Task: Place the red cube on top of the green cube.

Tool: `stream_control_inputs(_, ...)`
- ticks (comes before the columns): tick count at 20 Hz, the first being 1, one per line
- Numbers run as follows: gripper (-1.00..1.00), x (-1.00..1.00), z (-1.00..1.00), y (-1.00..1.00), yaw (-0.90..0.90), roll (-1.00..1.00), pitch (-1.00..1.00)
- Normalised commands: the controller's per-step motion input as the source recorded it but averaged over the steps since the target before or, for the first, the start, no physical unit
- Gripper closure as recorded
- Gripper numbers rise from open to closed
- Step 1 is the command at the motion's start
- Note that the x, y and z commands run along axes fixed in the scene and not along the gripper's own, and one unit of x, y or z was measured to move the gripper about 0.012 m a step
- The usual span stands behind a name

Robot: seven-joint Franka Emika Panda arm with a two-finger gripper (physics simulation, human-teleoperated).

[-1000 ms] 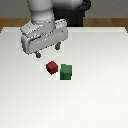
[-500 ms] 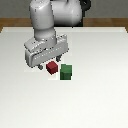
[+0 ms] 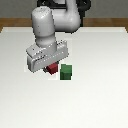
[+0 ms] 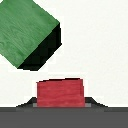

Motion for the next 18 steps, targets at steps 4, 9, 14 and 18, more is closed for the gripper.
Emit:
stream_control_inputs(4, 1.00, 0.00, 0.25, 0.00, 0.00, 0.00, 0.00)
stream_control_inputs(9, 1.00, 0.00, 1.00, 0.00, 0.00, 0.00, 0.00)
stream_control_inputs(14, 1.00, 0.00, 0.60, 0.20, 0.00, 0.00, 0.00)
stream_control_inputs(18, 1.00, 0.00, 0.00, 0.25, 0.00, 0.00, 0.00)
